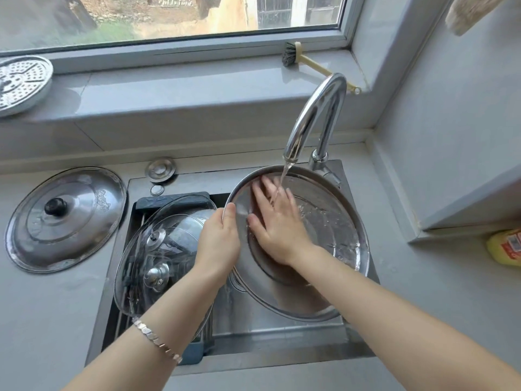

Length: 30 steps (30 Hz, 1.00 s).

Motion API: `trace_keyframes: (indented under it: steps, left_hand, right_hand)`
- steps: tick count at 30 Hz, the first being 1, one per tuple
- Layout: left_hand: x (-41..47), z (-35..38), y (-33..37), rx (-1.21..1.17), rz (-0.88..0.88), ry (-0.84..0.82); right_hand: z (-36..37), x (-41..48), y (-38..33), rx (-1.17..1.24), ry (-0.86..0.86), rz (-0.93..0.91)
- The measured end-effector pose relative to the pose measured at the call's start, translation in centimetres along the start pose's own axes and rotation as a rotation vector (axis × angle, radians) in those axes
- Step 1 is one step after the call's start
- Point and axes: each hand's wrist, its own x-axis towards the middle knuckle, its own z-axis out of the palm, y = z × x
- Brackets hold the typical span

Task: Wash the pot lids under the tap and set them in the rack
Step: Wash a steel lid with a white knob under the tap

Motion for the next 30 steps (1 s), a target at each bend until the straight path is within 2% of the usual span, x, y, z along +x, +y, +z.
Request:
trace_keyframes:
  steps: [2,4,6,7,11,13,15,17,21,23,24,26,30]
  left_hand:
    - [0.6,0.2,-0.5,-0.045,-0.038,-0.016]
    - [0.8,0.2,-0.8,-0.097,-0.067,-0.034]
    - [0.7,0.2,-1.1,-0.083,-0.056,-0.037]
    - [0.6,0.1,-1.0,-0.062,-0.047,-0.033]
    - [0.4,-1.1,0.4,0.018,0.005,0.021]
    - [0.6,-1.6,1.1,0.041,0.051,0.080]
    - [0.6,-1.5,1.6,0.067,0.081,0.132]
    - [0.5,-1.0,2.0,0.064,0.096,0.205]
    - [0.6,-0.4,2.7,0.050,0.170,0.296]
    - [0.6,0.0,2.8,0.036,0.197,0.341]
    - [0.6,0.1,2.8,0.022,0.212,0.368]
    - [0.8,0.5,3.0,-0.010,0.242,0.412]
    - [2.0,0.1,3.4,-0.111,0.201,0.494]
  right_hand:
    - [1.1,-1.4,-1.4,0.104,-0.059,-0.196]
    - [1.5,-2.1,-1.7,0.138,-0.098,-0.278]
    - [0.9,-1.1,-0.6,0.058,-0.085,-0.317]
    - [0.4,-0.5,0.0,0.010,-0.071,-0.272]
    - [-1.5,1.1,3.9,-0.061,-0.006,0.124]
    - [-1.8,0.6,5.2,-0.072,0.039,0.190]
    - [-1.0,-0.5,4.9,-0.024,0.061,0.286]
    - [0.2,-1.6,3.9,0.104,0.077,0.471]
    - [1.8,-3.3,2.1,0.230,-0.023,0.657]
    - [1.7,-3.7,0.6,0.319,-0.131,0.735]
    - [1.7,-4.0,-0.4,0.328,-0.199,0.726]
    - [1.6,-5.0,-3.0,0.299,-0.262,0.561]
    - [0.3,-6.6,-5.5,0.401,-0.063,0.122]
